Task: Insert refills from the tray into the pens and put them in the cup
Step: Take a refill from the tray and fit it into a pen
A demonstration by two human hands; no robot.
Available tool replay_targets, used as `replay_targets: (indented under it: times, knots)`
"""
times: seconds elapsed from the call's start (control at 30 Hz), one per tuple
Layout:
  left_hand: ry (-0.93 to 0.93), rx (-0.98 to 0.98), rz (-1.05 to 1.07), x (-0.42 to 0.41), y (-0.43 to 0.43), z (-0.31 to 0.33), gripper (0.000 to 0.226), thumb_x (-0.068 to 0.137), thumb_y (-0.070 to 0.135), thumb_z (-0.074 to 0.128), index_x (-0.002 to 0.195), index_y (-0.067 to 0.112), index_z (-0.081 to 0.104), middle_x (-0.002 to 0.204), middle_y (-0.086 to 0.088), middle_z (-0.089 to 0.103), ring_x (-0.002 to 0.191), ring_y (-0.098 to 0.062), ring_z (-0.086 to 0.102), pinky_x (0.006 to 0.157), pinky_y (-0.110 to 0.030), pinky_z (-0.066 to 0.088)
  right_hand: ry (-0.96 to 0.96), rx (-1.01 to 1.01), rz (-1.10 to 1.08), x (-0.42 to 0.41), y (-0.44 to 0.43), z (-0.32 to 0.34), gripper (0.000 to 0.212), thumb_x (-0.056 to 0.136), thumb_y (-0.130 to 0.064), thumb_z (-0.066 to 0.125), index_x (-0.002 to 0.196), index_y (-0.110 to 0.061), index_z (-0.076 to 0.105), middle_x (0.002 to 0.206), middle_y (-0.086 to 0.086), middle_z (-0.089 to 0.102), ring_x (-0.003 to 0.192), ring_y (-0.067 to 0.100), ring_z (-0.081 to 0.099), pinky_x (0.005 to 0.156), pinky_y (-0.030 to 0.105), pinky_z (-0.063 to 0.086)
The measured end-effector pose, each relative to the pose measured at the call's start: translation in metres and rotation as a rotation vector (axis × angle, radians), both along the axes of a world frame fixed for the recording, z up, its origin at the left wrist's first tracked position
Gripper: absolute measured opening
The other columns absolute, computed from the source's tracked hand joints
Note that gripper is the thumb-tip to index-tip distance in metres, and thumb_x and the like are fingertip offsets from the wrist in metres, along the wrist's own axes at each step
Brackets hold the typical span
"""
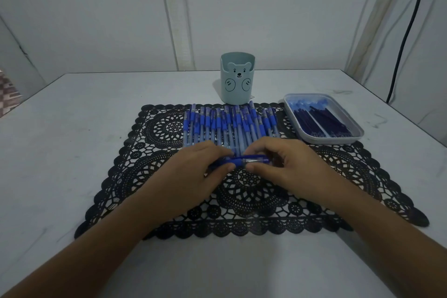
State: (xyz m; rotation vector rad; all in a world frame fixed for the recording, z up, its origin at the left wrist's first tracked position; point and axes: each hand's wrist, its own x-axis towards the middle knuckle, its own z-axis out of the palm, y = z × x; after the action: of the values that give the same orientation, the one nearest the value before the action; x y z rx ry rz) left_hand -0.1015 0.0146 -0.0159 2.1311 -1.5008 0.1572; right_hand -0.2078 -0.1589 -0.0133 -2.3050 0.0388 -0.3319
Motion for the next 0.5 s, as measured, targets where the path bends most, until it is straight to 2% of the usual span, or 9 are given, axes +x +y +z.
replay_targets:
  times: [0.1, 0.17, 0.3, 0.43, 0.5]
  knots:
    - [0.087, 0.035, 0.017, -0.003, -0.002, 0.002, 0.024, 0.091, 0.033, 0.052, 0.099, 0.016, 0.068, 0.069, 0.018, 0.05, 0.072, -0.004, 0.051, 0.065, -0.007, 0.037, -0.013, 0.049, 0.011, 0.0, 0.001, -0.002, 0.012, 0.079, -0.025, 0.068, 0.087, -0.033, 0.065, 0.08, -0.003, 0.068, 0.071, 0.015, 0.06, 0.069, 0.033, 0.051]
    - [0.203, 0.066, 0.047, -0.004, -0.002, 0.005, 0.018, 0.089, 0.028, 0.055, 0.096, 0.019, 0.068, 0.066, 0.013, 0.055, 0.071, -0.002, 0.052, 0.06, -0.01, 0.038, -0.032, 0.066, 0.031, -0.001, 0.002, -0.002, 0.014, 0.078, -0.022, 0.07, 0.089, -0.03, 0.067, 0.082, -0.003, 0.069, 0.074, 0.017, 0.062, 0.07, 0.034, 0.051]
    - [0.432, 0.11, 0.015, -0.002, -0.001, 0.012, 0.011, 0.087, 0.027, 0.057, 0.08, 0.028, 0.066, 0.064, 0.005, 0.062, 0.054, -0.002, 0.05, 0.054, -0.014, 0.038, -0.063, 0.063, 0.084, -0.003, 0.004, -0.001, 0.013, 0.078, -0.021, 0.07, 0.09, -0.027, 0.07, 0.078, -0.006, 0.068, 0.067, 0.014, 0.06, 0.063, 0.028, 0.05]
    - [0.726, 0.158, -0.064, 0.003, 0.003, 0.013, 0.015, 0.085, 0.023, 0.058, 0.08, 0.013, 0.068, 0.056, 0.007, 0.058, 0.047, -0.003, 0.046, 0.046, -0.014, 0.039, -0.071, 0.062, 0.148, -0.005, 0.006, 0.001, 0.013, 0.08, -0.024, 0.067, 0.093, -0.022, 0.07, 0.079, -0.005, 0.068, 0.068, 0.015, 0.062, 0.062, 0.03, 0.051]
    - [0.914, 0.181, -0.13, 0.006, 0.004, 0.01, 0.028, 0.084, 0.027, 0.059, 0.084, 0.0, 0.065, 0.056, 0.005, 0.055, 0.046, -0.006, 0.044, 0.043, -0.015, 0.038, -0.097, 0.046, 0.176, -0.006, 0.008, 0.003, 0.013, 0.08, -0.022, 0.067, 0.093, -0.019, 0.071, 0.078, -0.005, 0.068, 0.065, 0.013, 0.06, 0.058, 0.025, 0.05]
